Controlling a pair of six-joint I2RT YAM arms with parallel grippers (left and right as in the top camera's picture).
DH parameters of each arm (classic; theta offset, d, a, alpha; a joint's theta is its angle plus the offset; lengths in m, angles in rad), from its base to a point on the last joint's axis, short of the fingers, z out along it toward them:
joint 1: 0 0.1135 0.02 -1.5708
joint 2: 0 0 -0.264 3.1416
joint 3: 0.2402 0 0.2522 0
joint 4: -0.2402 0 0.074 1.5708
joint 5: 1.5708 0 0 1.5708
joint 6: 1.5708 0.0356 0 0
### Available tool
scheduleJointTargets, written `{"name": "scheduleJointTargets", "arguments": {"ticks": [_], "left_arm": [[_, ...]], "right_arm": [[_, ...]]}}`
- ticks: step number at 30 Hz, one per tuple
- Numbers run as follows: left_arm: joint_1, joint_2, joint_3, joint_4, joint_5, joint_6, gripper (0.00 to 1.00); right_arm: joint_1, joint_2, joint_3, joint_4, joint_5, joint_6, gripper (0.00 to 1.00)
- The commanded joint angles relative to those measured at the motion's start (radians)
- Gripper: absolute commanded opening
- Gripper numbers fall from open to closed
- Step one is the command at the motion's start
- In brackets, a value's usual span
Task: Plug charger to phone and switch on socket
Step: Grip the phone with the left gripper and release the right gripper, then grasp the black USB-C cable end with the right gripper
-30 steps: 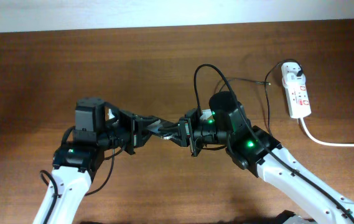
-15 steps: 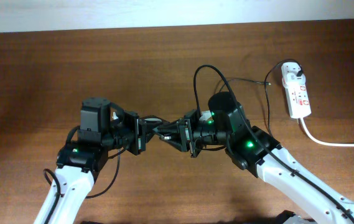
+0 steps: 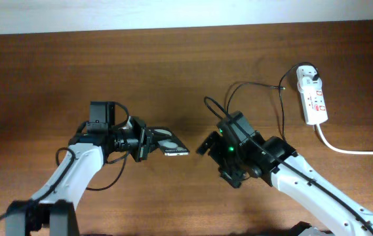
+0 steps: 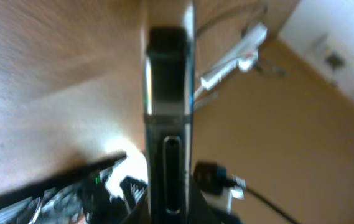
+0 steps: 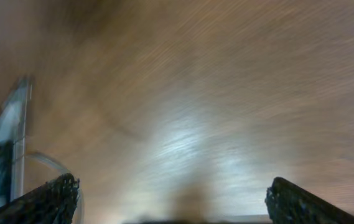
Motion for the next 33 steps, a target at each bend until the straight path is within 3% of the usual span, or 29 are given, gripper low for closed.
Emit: {"name": "scheduleJointTargets", "arguments": {"ticks": [1, 7, 10, 14, 16, 19, 22, 27, 33], "left_arm": [[0.005, 0.037, 0.008, 0.006, 0.257, 0.124, 0.0], [0.005, 0.037, 0.008, 0.005, 0.311, 0.225, 0.0], [0.005, 0.037, 0.007, -0.002, 0.311, 0.225, 0.0], [0.005, 0.037, 0.007, -0.002, 0.311, 0.232, 0.0], [0.005, 0.037, 0.007, -0.002, 0.311, 0.232, 0.0], [0.005, 0.037, 0.007, -0.002, 0.309, 0.232, 0.0], [0.005, 0.037, 0.007, -0.002, 0.306, 0.232, 0.0], [0.005, 0.037, 0.007, -0.002, 0.307, 0.232, 0.0], [0.005, 0.037, 0.007, -0.002, 0.306, 0.232, 0.0]], "right_arm": [[-0.024, -0.006, -0.001, -0.098, 0.115, -0.024, 0.99], [-0.024, -0.006, -0.001, -0.134, 0.203, -0.024, 0.99], [-0.024, -0.006, 0.0, -0.133, 0.351, -0.024, 0.99], [-0.037, -0.006, 0.031, -0.105, 0.369, -0.07, 0.99], [-0.113, -0.005, 0.103, -0.133, 0.373, -0.156, 1.0], [-0.278, 0.024, 0.23, -0.161, 0.391, -0.259, 0.92], [-0.35, 0.13, 0.364, -0.21, 0.402, -0.34, 0.91], [-0.365, 0.473, 0.698, -0.294, 0.56, -0.355, 0.91], [-0.394, 0.726, 0.757, -0.042, 0.598, -0.352, 0.86]]}}
